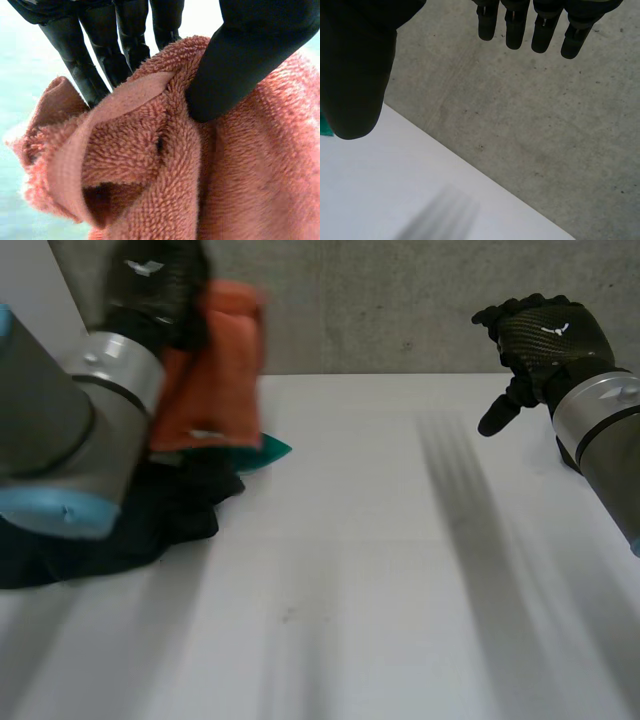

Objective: Fold the laundry.

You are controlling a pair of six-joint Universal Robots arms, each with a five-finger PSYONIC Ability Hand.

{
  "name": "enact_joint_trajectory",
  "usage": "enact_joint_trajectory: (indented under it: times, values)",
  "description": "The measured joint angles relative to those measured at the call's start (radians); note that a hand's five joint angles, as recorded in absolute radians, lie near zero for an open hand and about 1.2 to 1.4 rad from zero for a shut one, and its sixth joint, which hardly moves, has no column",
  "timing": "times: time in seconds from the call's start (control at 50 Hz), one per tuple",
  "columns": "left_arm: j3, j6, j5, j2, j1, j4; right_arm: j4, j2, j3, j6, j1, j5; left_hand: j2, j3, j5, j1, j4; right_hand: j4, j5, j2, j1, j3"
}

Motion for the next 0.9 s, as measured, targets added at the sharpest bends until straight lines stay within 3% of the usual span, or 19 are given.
enact_joint_trajectory:
  times: [0.1, 0.16, 0.18, 0.2, 0.22, 0.24, 0.28, 0.34, 0.52, 0.62, 0.84, 0.9]
  values:
    - [-0.033, -0.202, 0.116, -0.035, -0.140, -0.034, 0.005, -0.001, -0.008, 0.001, -0.006, 0.004, 0.000, 0.000, 0.000, 0.000, 0.000, 0.000, 0.000, 0.000, 0.000, 0.000]
    - [-0.020, -0.266, 0.158, -0.125, -0.198, -0.038, 0.010, -0.001, -0.009, 0.000, -0.018, 0.005, -0.014, -0.006, -0.005, -0.007, -0.007, 0.000, 0.000, 0.000, 0.000, 0.000]
    - [-0.011, -0.272, 0.163, -0.152, -0.210, -0.041, 0.012, 0.000, -0.009, 0.000, -0.022, 0.005, -0.133, -0.129, -0.104, -0.095, -0.140, 0.000, 0.000, 0.000, 0.000, 0.000]
    - [0.004, -0.273, 0.166, -0.190, -0.225, -0.048, 0.016, 0.002, -0.009, 0.000, -0.027, 0.005, -0.344, -0.337, -0.310, -0.352, -0.350, 0.000, 0.000, 0.000, 0.000, 0.000]
    - [0.018, -0.269, 0.165, -0.223, -0.236, -0.057, 0.017, 0.003, -0.009, 0.000, -0.029, 0.004, -0.344, -0.337, -0.310, -0.352, -0.350, 0.000, 0.000, 0.000, 0.000, 0.000]
    - [0.033, -0.261, 0.161, -0.253, -0.246, -0.068, 0.023, 0.008, -0.010, 0.000, -0.036, 0.003, -0.620, -0.609, -0.567, -0.649, -0.604, 0.000, 0.000, 0.000, 0.000, 0.000]
    - [0.058, -0.234, 0.143, -0.297, -0.257, -0.100, 0.031, 0.018, -0.010, 0.000, -0.043, 0.000, -0.870, -0.855, -0.825, -0.865, -0.885, 0.000, 0.000, 0.000, 0.000, 0.000]
    - [0.085, -0.177, 0.104, -0.325, -0.258, -0.157, 0.042, 0.038, -0.012, -0.001, -0.047, -0.004, -0.959, -0.948, -0.903, -0.882, -0.986, 0.000, 0.000, 0.000, 0.000, 0.000]
    - [0.025, -0.068, 0.034, -0.138, -0.160, -0.228, 0.115, 0.082, -0.018, -0.059, -0.031, -0.047, -0.963, -0.949, -0.903, -0.882, -0.988, 0.000, 0.000, 0.000, 0.000, 0.000]
    - [-0.111, 0.012, 0.031, -0.017, -0.028, -0.209, 0.183, 0.115, 0.010, -0.182, 0.023, -0.109, -0.962, -0.949, -0.903, -0.882, -0.988, 0.000, 0.000, 0.000, 0.000, 0.000]
    - [-0.244, 0.319, 0.018, -0.184, 0.153, -0.079, 0.149, 0.220, 0.106, -0.315, 0.112, -0.085, -0.954, -0.940, -0.893, -0.866, -0.979, 0.000, 0.000, 0.000, 0.000, 0.000]
    - [-0.238, 0.373, 0.011, -0.262, 0.189, -0.018, 0.097, 0.237, 0.137, -0.317, 0.116, -0.070, -0.751, -0.740, -0.681, -0.618, -0.767, 0.019, 0.014, 0.021, 0.014, 0.021]
